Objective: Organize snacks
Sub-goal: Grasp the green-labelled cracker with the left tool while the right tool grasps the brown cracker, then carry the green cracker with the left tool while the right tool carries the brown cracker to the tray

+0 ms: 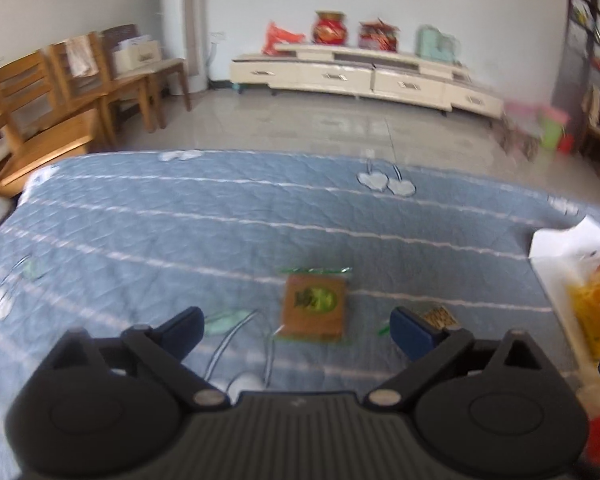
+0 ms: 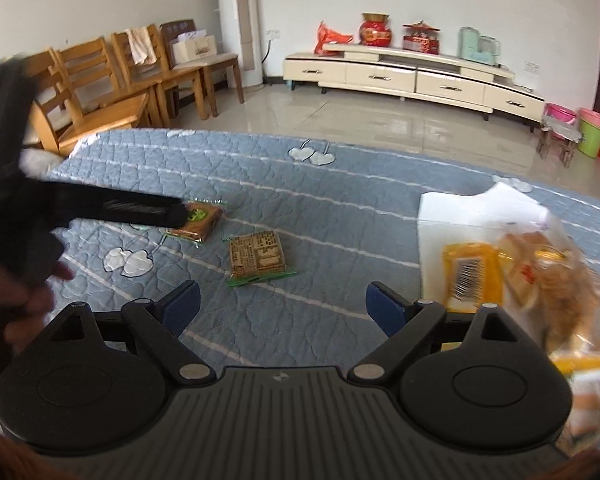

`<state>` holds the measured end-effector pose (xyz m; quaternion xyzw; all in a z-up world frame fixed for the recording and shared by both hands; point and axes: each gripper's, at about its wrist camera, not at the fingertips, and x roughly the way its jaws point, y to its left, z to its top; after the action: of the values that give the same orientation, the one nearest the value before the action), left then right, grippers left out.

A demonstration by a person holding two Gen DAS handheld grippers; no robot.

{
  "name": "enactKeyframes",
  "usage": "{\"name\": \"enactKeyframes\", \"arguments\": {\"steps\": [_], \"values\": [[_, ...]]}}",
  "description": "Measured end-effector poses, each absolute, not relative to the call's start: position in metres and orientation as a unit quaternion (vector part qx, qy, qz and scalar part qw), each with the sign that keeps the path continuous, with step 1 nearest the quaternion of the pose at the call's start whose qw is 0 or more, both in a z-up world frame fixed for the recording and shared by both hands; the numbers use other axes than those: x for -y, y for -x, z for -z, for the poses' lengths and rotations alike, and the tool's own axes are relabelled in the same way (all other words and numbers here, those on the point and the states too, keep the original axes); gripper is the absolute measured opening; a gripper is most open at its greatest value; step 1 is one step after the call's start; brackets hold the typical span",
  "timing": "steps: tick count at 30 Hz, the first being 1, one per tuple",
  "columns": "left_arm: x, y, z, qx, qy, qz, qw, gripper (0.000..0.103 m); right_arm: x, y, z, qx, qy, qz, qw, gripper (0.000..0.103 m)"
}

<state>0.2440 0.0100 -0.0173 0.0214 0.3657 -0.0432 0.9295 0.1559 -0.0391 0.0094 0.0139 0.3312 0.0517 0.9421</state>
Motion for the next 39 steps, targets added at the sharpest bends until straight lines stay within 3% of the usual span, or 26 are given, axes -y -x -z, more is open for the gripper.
{"name": "enactKeyframes", "arguments": {"steps": [4,5,7,9,14,15,16,17,19,39], "values": [[-0.007,-0.271,0.036,-0.393,-0.037,0.045,0.918,0.080,0.034,-0.182,0.007,-0.354,-0.010,-0.076,0.932,0.103],[-0.007,-0.276,0.041,-0.401,-0.037,0.046,0.914,0.068,0.032,-0.188,0.011,-0.357,-0.006,-0.079,0.931,0.103],[-0.010,-0.277,0.045,-0.393,-0.033,0.054,0.917,0.064,0.028,-0.199,0.018,-0.362,0.001,-0.083,0.928,0.103],[-0.013,-0.274,0.043,-0.388,-0.029,0.064,0.919,0.043,0.025,-0.210,0.025,-0.369,0.004,-0.086,0.925,0.103],[-0.027,-0.261,0.039,-0.380,-0.031,0.053,0.923,0.043,0.016,-0.231,0.038,-0.383,-0.004,-0.094,0.919,0.103],[-0.030,-0.257,0.037,-0.378,-0.028,0.050,0.924,0.043,0.014,-0.234,0.039,-0.384,-0.004,-0.095,0.918,0.098],[-0.034,-0.253,0.035,-0.378,-0.024,0.047,0.924,0.043,0.012,-0.234,0.038,-0.377,0.003,-0.088,0.922,0.070],[-0.037,-0.248,0.033,-0.375,-0.023,0.040,0.926,0.043,0.011,-0.235,0.036,-0.377,0.006,-0.090,0.922,0.059],[-0.043,-0.240,0.026,-0.367,-0.020,0.028,0.930,0.043,0.014,-0.237,0.029,-0.377,-0.003,-0.089,0.922,0.054],[0.037,-0.105,-0.054,-0.308,-0.017,0.083,0.948,0.043,0.075,-0.083,-0.063,-0.292,-0.001,0.013,0.956,0.053]]}}
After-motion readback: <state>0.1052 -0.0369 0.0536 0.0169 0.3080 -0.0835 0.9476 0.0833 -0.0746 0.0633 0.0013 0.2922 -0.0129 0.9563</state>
